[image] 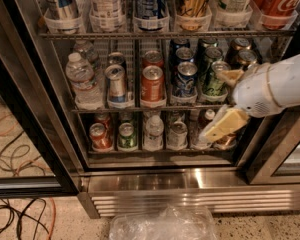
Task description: Pick blue plastic bottle from top shelf of fridge
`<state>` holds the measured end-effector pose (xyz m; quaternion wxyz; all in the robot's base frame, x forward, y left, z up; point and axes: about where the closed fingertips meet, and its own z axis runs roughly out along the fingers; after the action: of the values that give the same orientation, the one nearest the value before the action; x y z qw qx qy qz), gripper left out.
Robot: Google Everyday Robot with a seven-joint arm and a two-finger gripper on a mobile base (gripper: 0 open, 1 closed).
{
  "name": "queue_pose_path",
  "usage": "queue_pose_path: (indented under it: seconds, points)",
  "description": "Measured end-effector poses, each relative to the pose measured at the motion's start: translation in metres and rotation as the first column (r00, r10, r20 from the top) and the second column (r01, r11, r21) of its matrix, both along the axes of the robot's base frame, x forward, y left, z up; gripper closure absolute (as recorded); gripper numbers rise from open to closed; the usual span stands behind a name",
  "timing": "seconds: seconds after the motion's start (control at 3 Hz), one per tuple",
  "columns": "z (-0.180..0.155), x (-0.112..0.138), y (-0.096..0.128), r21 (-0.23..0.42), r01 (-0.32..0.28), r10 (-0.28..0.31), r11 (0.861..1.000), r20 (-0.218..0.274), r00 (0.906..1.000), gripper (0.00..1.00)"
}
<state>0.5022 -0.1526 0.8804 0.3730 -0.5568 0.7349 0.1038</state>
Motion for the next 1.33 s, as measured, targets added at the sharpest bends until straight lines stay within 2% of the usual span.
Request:
queue_pose_path:
  seconds: [0.33, 0.67, 1.0, 1.33]
  points:
    - [-0.02, -0.004, 0.027, 0.126, 0.035, -0.039, 0.991, 0.034, 0.9987, 0.0]
    - [-0.047, -0.017, 0.041, 0.258, 0.077, -0.104, 0.963, 0.09, 0.9905, 0.0]
    - [-0.071, -0.014, 0.034, 0.405, 0.172, -0.24, 0.898, 0.123, 0.9629, 0.0]
    - [-0.062, -0.006, 0.02, 0.466, 0.225, -0.331, 0.856, 0.159, 0.9302, 0.0]
